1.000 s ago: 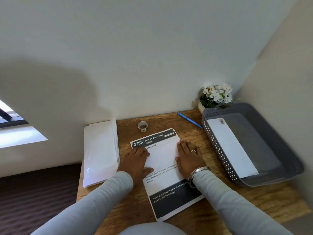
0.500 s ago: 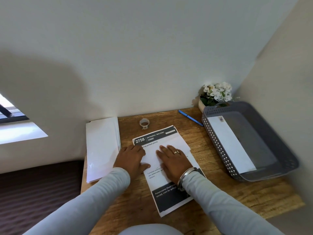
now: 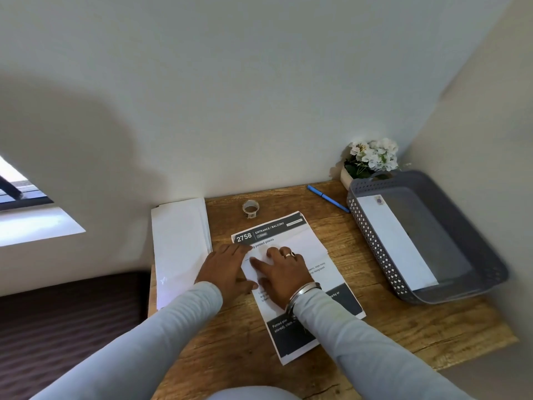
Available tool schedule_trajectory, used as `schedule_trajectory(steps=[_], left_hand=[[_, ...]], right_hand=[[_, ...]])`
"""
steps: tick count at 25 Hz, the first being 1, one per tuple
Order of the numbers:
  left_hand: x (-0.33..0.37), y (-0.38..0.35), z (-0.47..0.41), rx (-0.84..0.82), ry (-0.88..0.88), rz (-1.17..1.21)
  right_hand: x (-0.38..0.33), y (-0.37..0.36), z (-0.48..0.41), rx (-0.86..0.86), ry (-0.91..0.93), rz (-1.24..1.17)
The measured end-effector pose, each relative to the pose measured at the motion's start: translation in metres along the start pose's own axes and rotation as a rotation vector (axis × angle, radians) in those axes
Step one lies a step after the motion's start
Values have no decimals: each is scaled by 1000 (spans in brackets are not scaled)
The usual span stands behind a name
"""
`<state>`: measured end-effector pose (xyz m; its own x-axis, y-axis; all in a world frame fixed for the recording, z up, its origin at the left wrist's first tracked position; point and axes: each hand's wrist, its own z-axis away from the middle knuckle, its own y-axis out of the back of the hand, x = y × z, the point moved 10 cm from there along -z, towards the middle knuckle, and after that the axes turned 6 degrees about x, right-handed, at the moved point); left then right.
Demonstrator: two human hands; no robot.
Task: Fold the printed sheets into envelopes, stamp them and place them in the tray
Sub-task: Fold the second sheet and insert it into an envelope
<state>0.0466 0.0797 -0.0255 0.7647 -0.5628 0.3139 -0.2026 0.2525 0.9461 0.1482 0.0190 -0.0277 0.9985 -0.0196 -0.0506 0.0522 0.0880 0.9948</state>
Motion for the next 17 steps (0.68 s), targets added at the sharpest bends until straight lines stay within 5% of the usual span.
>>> schedule_trajectory(steps=[5,10,17], left_hand=[[-2,-1,-1,5,-25,0],[1,-3,-6,-72,-15,-64],[5,-12,-14,-231,178,-38]], right_hand=[[3,-5,3,14,-51,17],[80,0,11,-32,-327,-9],[97,-7,12,-110,-437,-41]])
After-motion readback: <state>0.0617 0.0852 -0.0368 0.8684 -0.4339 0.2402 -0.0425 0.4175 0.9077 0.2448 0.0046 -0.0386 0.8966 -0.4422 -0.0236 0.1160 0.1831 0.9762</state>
